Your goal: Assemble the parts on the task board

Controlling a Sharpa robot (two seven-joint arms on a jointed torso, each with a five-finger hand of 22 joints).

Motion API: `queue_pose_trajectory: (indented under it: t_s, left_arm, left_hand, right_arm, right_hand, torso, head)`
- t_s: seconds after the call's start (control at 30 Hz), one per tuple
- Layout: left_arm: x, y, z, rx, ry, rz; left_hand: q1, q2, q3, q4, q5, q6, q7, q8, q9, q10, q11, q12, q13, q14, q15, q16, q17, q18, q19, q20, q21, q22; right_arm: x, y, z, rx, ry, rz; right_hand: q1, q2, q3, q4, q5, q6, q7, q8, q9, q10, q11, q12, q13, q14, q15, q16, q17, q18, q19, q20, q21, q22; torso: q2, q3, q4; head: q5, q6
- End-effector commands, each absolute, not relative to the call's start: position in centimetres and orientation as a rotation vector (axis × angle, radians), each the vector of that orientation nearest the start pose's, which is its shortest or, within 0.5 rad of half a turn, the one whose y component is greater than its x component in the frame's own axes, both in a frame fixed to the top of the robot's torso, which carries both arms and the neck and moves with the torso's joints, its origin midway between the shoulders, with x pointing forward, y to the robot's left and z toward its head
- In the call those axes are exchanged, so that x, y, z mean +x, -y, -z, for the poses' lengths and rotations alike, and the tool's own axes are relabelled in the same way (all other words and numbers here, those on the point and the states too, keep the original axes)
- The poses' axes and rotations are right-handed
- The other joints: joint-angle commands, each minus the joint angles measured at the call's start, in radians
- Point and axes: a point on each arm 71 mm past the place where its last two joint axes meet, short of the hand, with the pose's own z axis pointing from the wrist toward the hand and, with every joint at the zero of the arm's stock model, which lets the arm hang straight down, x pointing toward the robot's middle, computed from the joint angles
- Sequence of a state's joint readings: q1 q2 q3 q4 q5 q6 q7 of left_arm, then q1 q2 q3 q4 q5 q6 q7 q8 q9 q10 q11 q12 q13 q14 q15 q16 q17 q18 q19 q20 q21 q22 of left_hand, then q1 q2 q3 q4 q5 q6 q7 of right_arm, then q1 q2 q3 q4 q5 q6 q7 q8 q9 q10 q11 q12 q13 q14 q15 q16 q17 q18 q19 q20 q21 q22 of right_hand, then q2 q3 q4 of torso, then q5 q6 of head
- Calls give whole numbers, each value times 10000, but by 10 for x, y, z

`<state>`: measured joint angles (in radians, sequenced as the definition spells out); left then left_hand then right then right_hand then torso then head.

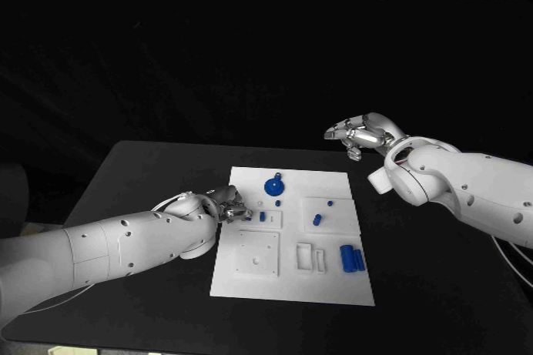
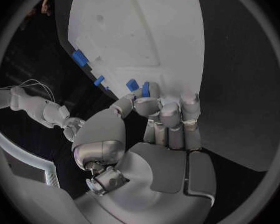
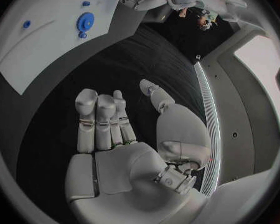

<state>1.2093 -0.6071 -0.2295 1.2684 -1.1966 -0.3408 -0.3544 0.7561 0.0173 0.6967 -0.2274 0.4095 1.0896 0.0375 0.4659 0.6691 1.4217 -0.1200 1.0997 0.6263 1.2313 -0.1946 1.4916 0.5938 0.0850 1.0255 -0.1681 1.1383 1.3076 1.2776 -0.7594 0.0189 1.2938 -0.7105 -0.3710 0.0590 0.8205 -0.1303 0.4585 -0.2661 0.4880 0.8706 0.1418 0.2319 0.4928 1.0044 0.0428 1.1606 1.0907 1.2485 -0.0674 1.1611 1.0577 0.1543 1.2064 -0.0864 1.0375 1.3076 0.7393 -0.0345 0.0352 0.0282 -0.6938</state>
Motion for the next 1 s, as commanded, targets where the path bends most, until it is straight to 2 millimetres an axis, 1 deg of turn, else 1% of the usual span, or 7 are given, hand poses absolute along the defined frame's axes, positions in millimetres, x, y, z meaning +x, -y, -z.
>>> queue_pose_trajectory:
  t_s: [0.03, 0.23, 0.47, 0.53, 0.67, 0.77, 1.0]
  left_arm:
    - [502, -183, 282, -1617, -20192, 3570]
    - [502, -183, 282, -1632, -20134, 3604]
    - [502, -183, 281, -1806, -20044, 3804]
    - [502, -183, 281, -1852, -20005, 3844]
    - [503, -183, 280, -1909, -19909, 3890]
    - [503, -182, 280, -1901, -19908, 3899]
    - [503, -181, 281, -1779, -20063, 3834]
  left_hand:
    - [406, 53, 265, -195, -115, 1563, -690, 44, -126, -241, -215, 60, -22, 286, -321, 15, -27, 121, 44, -1043, 38, 110]
    - [778, -201, 253, -108, -446, 1527, -682, 57, -148, -240, -203, 38, -72, 287, -319, -17, -63, 127, 59, -1042, 28, 93]
    - [1053, -467, 130, 160, -1530, 1460, -644, 50, -182, -239, -161, -3, -148, 260, -308, -78, -116, 113, 28, -1024, -9, 75]
    - [1037, -610, 63, 324, -1967, 1426, -624, 31, -205, -234, -138, -28, -191, 247, -300, -101, -137, 109, 9, -1021, -30, 68]
    - [1023, -663, 47, 360, -1997, 1415, -616, 24, -212, -235, -135, -36, -204, 245, -299, -105, -141, 107, 4, -1019, -33, 68]
    - [960, -944, 2, 431, -2041, 1298, -583, -53, -252, -250, -104, -68, -235, 221, -299, -137, -160, 106, -8, -1018, -47, 64]
    - [1556, -1065, 141, 159, -1932, 1281, -559, -83, -281, -223, -86, -124, -327, 215, -295, -180, -196, 130, -1, -1036, -56, 62]
  right_arm:
    - [548, 235, 137, 5515, -15407, -9845]
    - [548, 235, 137, 5513, -15414, -9847]
    - [548, 235, 137, 5514, -15414, -9847]
    - [548, 235, 137, 5515, -15412, -9844]
    - [548, 235, 137, 5516, -15411, -9844]
    - [548, 235, 137, 5512, -15412, -9852]
    - [548, 235, 138, 5513, -15421, -9850]
  right_hand:
    - [3, 42, -7, 73, 48, -23, 79, 36, -11, -35, -64, 37, -13, 20, -63, 8, -15, 1075, -6, -58, -34, 144]
    - [-1, 43, -8, 77, 56, -23, 80, 37, -12, -35, -64, 38, -15, 20, -63, 9, -16, 1075, -5, -58, -34, 144]
    - [-3, 42, -8, 80, 62, -23, 79, 37, -13, -35, -64, 40, -17, 21, -63, 9, -16, 1075, -4, -58, -35, 144]
    - [-4, 42, -8, 81, 64, -23, 79, 37, -14, -35, -64, 41, -18, 21, -63, 9, -16, 1075, -4, -58, -35, 144]
    - [-5, 42, -8, 81, 65, -23, 79, 37, -14, -35, -64, 41, -18, 21, -63, 9, -16, 1075, -4, -59, -35, 144]
    - [-5, 42, -8, 81, 66, -23, 79, 37, -14, -35, -64, 41, -19, 21, -63, 9, -16, 1075, -4, -59, -35, 144]
    - [-10, 42, -10, 86, 72, -23, 79, 38, -15, -35, -64, 43, -21, 21, -63, 10, -17, 1075, -3, -59, -35, 145]
  torso:
    - [4, 2, -2]
    - [1, 3, 2]
    - [0, 2, -2]
    - [1, 3, -1]
    - [3, 5, 0]
    - [2, 6, 2]
    - [0, 5, -7]
  head:
    - [-2, 8]
    - [-7, 17]
    - [-3, 20]
    - [-11, 17]
    - [-16, 21]
    - [-17, 24]
    - [-18, 17]
